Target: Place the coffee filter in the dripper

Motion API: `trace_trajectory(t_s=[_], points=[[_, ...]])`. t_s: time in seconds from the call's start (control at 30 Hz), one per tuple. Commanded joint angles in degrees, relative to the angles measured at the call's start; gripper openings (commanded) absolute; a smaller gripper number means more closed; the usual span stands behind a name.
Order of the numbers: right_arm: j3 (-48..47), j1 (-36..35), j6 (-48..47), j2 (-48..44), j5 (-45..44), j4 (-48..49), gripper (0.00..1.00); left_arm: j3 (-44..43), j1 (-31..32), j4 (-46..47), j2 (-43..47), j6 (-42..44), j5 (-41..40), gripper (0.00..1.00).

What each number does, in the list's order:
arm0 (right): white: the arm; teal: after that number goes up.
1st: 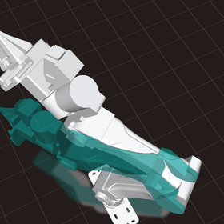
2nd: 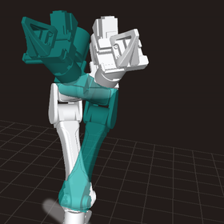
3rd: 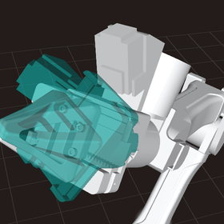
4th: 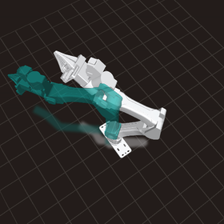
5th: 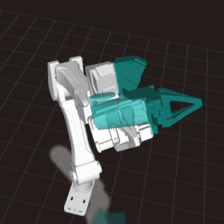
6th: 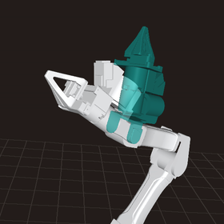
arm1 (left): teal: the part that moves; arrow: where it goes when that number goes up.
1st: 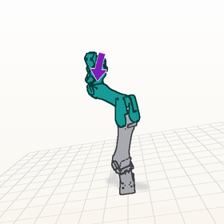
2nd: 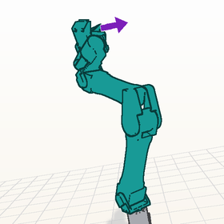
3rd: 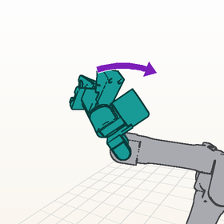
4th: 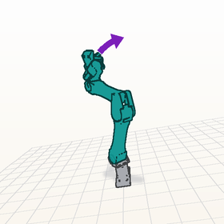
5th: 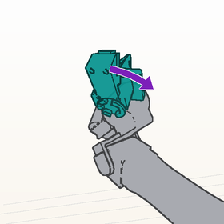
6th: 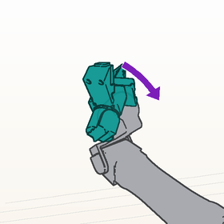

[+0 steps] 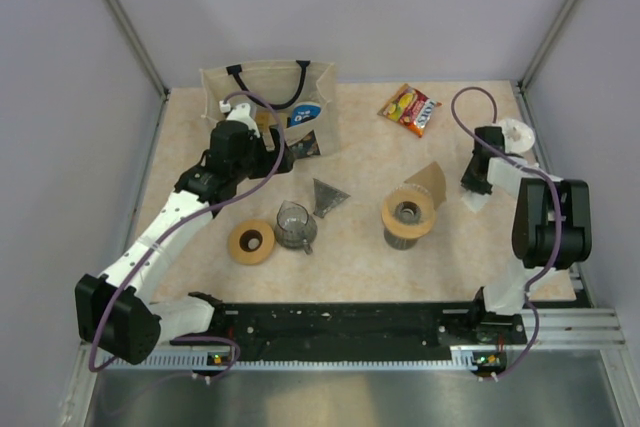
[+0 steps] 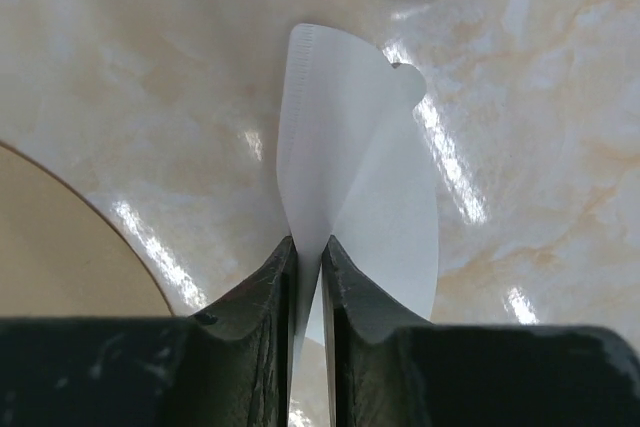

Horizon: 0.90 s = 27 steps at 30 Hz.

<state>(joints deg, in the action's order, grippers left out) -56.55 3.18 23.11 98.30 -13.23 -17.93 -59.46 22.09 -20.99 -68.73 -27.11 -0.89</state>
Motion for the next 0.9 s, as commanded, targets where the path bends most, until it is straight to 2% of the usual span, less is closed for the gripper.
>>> trace_trajectory(t_s=[0.0, 0.23, 0.37, 0.5, 0.57, 0.63, 0.77, 0.87], points=[[2.68, 0.16, 0.00, -5.29, 2.34, -4.39, 0.13, -0.22, -0.46, 2.36, 1.41, -0.40, 0.53, 0.99], [3.29, 0.07, -1.40, -19.80, 8.74, -3.51, 0.09, -0.39, -0.38, 4.12, 1.32, -0.48, 6.42, 0.99], [3.64, 0.07, -3.16, -29.11, 16.99, -1.15, 0.08, -0.48, -0.47, 4.56, 1.32, -0.75, 8.35, 0.99], [4.35, 0.07, -5.18, -38.16, 25.25, 5.60, 0.08, -0.83, -0.38, 5.35, 1.41, -1.54, 10.20, 0.99], [4.87, 0.07, -5.80, -41.77, 33.93, 10.96, 0.08, -1.01, -0.47, 6.05, 1.67, -1.54, 11.60, 0.99], [4.26, 0.07, -1.87, -43.63, 46.38, 15.98, 0.08, -0.92, -0.38, 7.45, 1.84, -0.66, 14.84, 0.99], [3.29, -0.54, 12.44, -41.18, 69.26, 28.45, 0.08, -1.01, -0.46, 9.65, 1.93, -0.04, 21.71, 0.99], [2.07, -2.56, 17.14, -39.24, 77.38, 28.84, 0.08, -0.13, -0.47, 11.84, 2.28, 0.66, 25.39, 0.99]])
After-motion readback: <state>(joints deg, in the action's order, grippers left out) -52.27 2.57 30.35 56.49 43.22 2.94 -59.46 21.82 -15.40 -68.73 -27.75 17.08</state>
